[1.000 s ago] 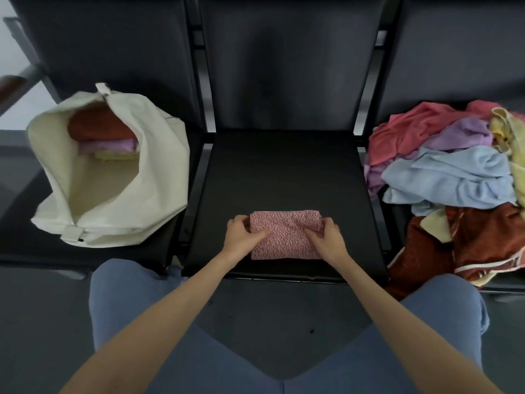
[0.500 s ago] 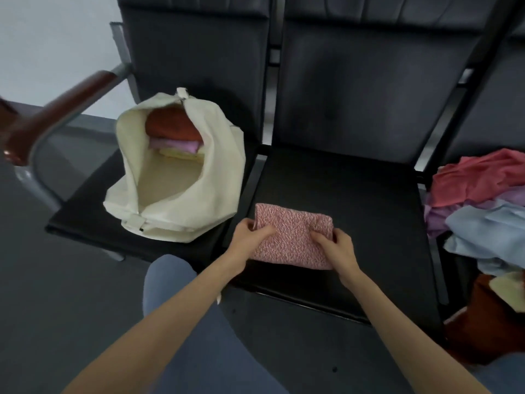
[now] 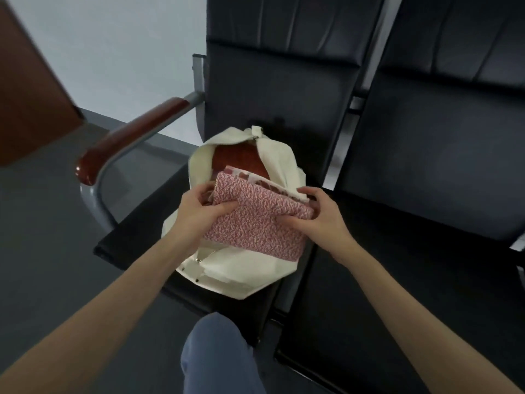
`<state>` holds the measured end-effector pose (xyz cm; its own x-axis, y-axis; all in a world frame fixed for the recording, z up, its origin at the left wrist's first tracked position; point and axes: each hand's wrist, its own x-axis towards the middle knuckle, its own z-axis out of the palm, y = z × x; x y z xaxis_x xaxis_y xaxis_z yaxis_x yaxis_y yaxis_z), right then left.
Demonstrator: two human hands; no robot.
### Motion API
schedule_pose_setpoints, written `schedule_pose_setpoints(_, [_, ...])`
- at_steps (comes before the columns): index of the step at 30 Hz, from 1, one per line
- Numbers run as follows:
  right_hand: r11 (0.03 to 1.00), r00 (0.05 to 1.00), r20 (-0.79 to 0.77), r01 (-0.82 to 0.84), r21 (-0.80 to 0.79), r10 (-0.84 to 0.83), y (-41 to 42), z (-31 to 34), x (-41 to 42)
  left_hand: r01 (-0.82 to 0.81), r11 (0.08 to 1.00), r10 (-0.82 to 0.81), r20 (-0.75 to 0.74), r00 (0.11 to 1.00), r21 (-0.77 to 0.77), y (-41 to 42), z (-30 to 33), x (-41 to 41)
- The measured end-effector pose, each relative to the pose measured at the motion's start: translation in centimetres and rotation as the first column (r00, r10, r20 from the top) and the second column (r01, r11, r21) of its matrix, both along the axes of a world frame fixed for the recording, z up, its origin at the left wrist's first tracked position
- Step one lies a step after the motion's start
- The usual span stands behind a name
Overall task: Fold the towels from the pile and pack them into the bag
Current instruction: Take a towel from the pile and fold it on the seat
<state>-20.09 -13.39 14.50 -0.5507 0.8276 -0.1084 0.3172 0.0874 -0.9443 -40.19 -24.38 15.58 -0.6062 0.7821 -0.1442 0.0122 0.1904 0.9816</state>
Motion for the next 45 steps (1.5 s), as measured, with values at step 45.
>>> schedule_pose_setpoints(45, [0.436, 0.65, -0.14, 0.32, -0.841, -0.747, 4.1, -5.9, -24.4, -0.003, 0.99, 0.126, -0.876, 0.466, 0.141, 13.7, 0.0, -15.4])
